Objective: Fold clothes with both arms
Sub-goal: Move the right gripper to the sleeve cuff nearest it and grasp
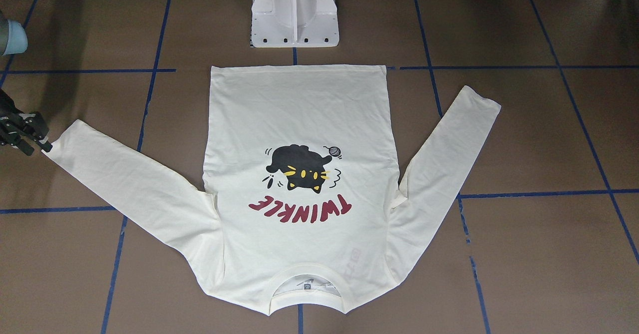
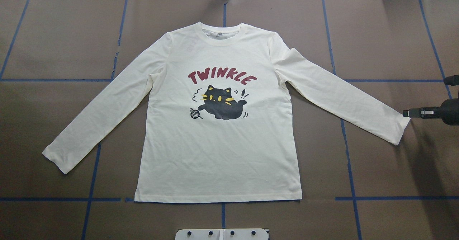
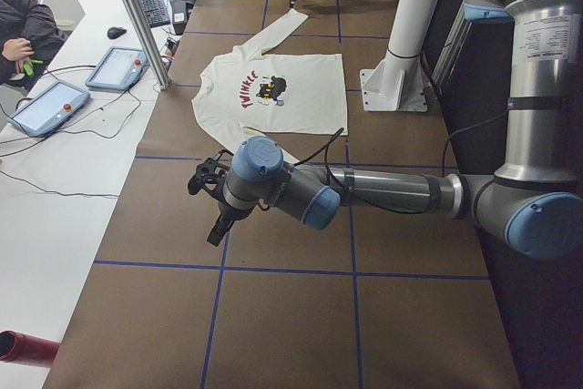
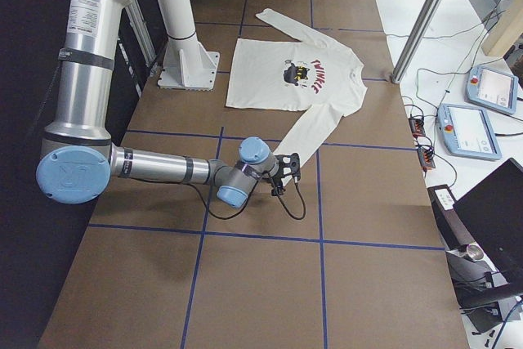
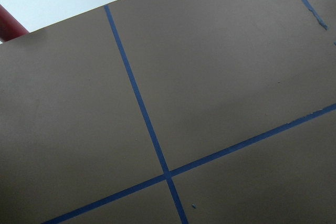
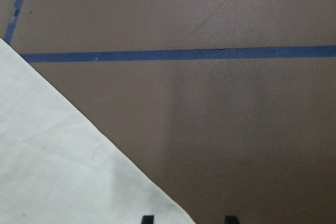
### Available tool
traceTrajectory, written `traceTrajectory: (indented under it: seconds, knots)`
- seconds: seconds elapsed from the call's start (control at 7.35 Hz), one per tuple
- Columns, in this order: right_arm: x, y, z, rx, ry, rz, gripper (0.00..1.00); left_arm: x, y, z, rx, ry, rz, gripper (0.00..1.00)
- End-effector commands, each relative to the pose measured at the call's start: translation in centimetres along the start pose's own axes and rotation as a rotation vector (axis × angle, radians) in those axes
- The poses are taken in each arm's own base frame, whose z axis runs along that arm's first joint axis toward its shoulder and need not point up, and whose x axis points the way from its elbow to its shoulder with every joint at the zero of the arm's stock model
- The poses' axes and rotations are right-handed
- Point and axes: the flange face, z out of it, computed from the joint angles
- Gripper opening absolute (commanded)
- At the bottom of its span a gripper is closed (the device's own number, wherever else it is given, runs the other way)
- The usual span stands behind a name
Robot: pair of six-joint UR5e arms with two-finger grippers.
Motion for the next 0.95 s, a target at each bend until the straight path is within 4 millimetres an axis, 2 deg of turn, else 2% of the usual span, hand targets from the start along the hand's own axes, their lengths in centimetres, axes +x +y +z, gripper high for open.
traceTrajectory:
  seconds: [0.0,0.27,0.41,0.54,0.68,0.82]
  knots:
    - [0.78,0.21,0.85,-0.010,0.014,0.005,0.51,-0.03,0.03,0.02,-0.001,0.000,0.000,1.00]
    - [0.87,0.61,1.09,-0.020,0.016,0.003,0.47,0.02,-0.01,-0.02,0.000,0.000,0.002,1.00]
    - [0.73,0.76,1.24,-0.024,0.015,0.002,0.43,0.02,-0.01,-0.02,0.000,0.000,0.002,1.00]
    - [0.64,0.86,1.32,-0.028,0.014,0.000,0.35,-0.02,0.18,0.02,-0.002,0.000,0.000,1.00]
    - [0.54,0.87,1.33,-0.028,0.012,-0.002,0.14,-0.07,0.19,-0.03,-0.001,-0.001,-0.001,1.00]
    - [0.37,0.86,1.30,-0.028,0.010,-0.004,0.00,-0.07,0.19,-0.03,-0.001,-0.001,-0.001,1.00]
